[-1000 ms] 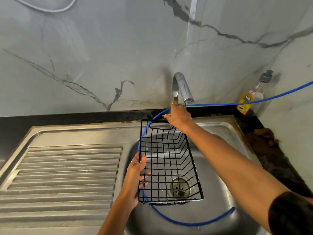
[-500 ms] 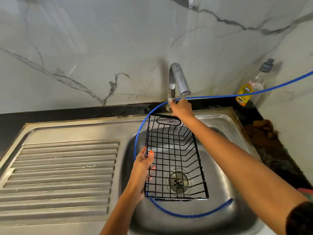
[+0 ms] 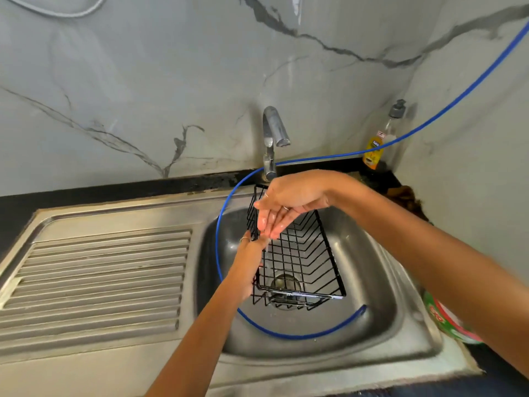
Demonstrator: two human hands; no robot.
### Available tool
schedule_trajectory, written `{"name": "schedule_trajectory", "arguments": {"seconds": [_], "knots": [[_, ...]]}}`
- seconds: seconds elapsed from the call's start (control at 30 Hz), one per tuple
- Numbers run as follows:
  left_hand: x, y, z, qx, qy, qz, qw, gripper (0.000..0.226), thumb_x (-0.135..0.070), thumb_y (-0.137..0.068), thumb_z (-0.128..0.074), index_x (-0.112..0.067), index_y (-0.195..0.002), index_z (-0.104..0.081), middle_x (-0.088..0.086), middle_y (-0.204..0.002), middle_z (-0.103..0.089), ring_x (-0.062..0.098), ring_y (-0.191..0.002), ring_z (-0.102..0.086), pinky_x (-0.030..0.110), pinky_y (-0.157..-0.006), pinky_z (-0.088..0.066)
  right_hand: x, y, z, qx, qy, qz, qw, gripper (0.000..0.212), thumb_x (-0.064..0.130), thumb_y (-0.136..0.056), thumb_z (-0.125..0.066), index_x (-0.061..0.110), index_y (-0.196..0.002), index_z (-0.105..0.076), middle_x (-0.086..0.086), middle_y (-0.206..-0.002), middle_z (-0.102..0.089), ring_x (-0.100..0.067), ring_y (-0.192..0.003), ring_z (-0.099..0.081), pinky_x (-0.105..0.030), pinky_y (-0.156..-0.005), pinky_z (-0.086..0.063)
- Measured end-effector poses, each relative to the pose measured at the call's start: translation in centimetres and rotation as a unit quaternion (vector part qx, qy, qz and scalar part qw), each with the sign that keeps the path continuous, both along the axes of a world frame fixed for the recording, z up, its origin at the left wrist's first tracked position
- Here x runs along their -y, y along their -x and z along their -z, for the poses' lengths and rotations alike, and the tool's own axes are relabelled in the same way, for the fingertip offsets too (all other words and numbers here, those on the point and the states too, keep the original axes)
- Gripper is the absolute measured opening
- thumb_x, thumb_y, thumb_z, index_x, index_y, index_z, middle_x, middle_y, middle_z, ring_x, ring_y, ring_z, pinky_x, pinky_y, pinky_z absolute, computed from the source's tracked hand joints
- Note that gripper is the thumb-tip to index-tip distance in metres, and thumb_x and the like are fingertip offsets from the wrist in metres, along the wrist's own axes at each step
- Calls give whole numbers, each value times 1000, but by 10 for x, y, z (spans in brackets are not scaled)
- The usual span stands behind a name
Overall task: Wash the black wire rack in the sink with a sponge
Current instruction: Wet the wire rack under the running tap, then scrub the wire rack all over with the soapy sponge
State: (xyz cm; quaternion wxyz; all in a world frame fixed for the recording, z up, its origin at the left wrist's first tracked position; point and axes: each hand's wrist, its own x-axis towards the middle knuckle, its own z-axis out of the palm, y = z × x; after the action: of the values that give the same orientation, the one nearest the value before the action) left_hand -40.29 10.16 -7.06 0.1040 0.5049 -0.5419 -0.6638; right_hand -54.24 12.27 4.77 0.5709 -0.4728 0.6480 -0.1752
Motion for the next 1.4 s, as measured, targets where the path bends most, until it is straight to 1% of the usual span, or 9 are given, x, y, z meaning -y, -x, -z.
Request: {"name": "schedule_trajectory", "arguments": {"seconds": [0.13, 0.23, 0.3, 0.43, 0.67, 0.83, 0.97, 1.1, 1.4], "knots": [[-11, 8, -7, 3, 14, -3, 1000, 62, -38, -98, -47, -22, -152, -20, 5, -153, -33, 30, -138, -34, 48, -110, -29, -20, -12, -25, -55, 73, 22, 996, 41, 21, -103, -36, -10, -99, -62, -27, -95, -67, -31, -85, -68, -28, -81, -57], [-21, 13, -11, 15, 44, -10, 999, 61, -36, -98, -48, -22, -152, -23, 6, -149, -36, 29, -135, -36, 43, -106, -31, -33, -20, -34, -124, 160, 87, 975, 39, 22, -103, -36, -6, -95, -63, -20, -86, -66, -29, -80, -67, -35, -85, -56], [-28, 13, -10, 20, 67, -7, 997, 58, -37, -96, -50, -24, -148, -31, 6, -144, -42, 28, -131, -40, 41, -103, -34, -49, -23, -32, -171, 203, 120, 957, 34, 21, -102, -38, 3, -87, -63, -11, -75, -65, -21, -69, -65, -31, -76, -57], [-43, 17, -6, 17, 80, 1, 997, 66, -38, -93, -51, -24, -151, -24, 11, -151, -32, 32, -135, -36, 47, -110, -32, -90, -23, -3, -324, 178, 75, 926, 28, 25, -96, -49, 4, -90, -68, -13, -92, -69, -22, -80, -65, -28, -68, -47], [-58, 28, 8, -5, 37, -63, 997, 76, -38, -85, -58, -19, -150, -24, 13, -154, -29, 35, -136, -36, 52, -110, -33, -167, 8, 70, -361, 151, 229, 891, 27, 26, -91, -51, 10, -100, -70, -7, -107, -68, -24, -101, -62, -34, -89, -48], [-54, 28, 19, -3, 47, -88, 995, 68, -29, -93, -57, -15, -151, -23, 13, -152, -33, 35, -137, -34, 52, -111, -30, -248, 58, 82, -426, 86, 347, 831, 19, 16, -87, -50, 14, -89, -69, -5, -99, -69, -26, -95, -63, -29, -80, -45], [-54, 27, 20, 8, 53, -111, 992, 67, -30, -94, -56, -13, -150, -24, 14, -153, -31, 35, -136, -34, 50, -110, -31, -284, 77, 90, -421, -18, 335, 843, 18, 16, -89, -60, 16, -105, -69, -9, -114, -65, -27, -103, -62, -32, -85, -48], [-55, 24, 21, 26, 50, -117, 992, 64, -31, -94, -56, -11, -148, -28, 14, -152, -33, 36, -135, -35, 50, -108, -31, -286, 75, 104, -426, -82, 275, 858, 53, 27, -86, -66, 18, -136, -51, -9, -133, -54, -27, -116, -55, -32, -93, -48], [-65, 21, 20, 30, 39, -116, 992, 65, -31, -94, -58, -10, -148, -29, 13, -153, -31, 35, -137, -32, 50, -109, -29, -281, 70, 125, -477, -58, 265, 836, 45, 34, -93, -53, 15, -135, -47, -8, -135, -53, -27, -122, -50, -35, -100, -41]]}}
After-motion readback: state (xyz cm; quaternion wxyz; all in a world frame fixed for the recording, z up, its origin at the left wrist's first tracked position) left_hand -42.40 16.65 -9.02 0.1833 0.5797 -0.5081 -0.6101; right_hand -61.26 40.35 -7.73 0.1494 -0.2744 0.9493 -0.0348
